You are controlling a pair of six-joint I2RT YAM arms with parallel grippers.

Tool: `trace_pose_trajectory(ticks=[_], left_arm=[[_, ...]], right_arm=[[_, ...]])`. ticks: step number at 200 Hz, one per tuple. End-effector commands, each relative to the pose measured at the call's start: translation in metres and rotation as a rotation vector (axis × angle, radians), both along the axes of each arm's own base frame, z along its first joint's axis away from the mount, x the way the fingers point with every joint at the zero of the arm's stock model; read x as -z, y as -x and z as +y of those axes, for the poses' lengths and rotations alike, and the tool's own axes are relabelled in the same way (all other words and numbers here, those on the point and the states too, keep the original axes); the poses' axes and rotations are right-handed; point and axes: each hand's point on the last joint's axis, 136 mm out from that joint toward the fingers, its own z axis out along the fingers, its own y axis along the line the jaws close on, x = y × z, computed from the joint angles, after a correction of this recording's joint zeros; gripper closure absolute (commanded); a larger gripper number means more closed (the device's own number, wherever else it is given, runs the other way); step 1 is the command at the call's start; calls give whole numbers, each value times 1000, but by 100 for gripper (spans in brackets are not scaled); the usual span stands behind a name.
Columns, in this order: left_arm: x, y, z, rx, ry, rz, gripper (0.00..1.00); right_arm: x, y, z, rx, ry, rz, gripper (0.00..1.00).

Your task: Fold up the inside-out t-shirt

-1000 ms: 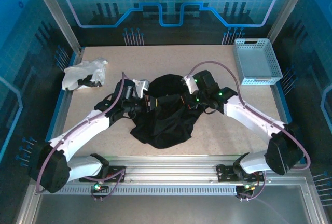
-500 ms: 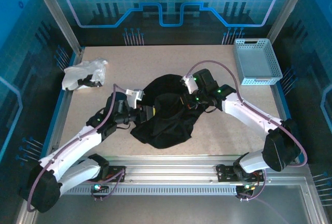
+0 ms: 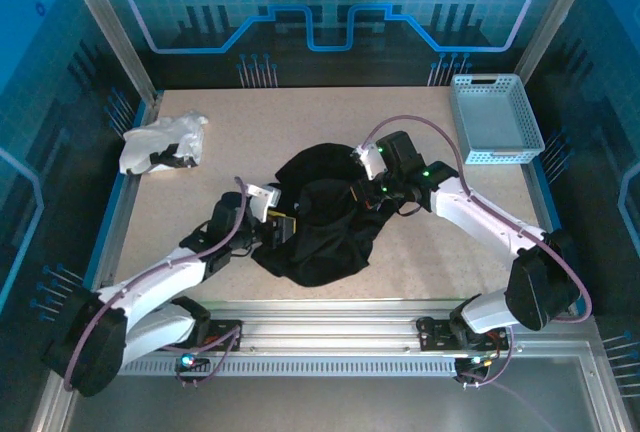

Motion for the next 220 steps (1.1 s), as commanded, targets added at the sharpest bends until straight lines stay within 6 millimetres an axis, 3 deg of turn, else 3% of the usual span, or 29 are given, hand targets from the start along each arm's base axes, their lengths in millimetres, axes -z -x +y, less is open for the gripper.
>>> trace_pose_trajectory(ticks=[1, 27, 85, 156, 189, 220], left_arm=[[-26, -12, -21, 131, 11, -125, 56], [-34, -6, -40, 234, 46, -143, 51], [-50, 1, -51, 320, 53, -214, 47], [-54, -12, -60, 312, 38, -220, 45], [-49, -20, -62, 293, 31, -195, 52], [-49, -21, -60, 271, 38, -167, 70]], right_arm=[[-8, -2, 1, -13, -15, -2, 100], [-9, -1, -1, -11, -15, -5, 100], [-9, -2, -4, -7, -26, -8, 100], [-9, -1, -4, -8, -35, -8, 100], [-10, 1, -5, -5, -37, -9, 100], [-11, 0, -7, -2, -35, -14, 100]])
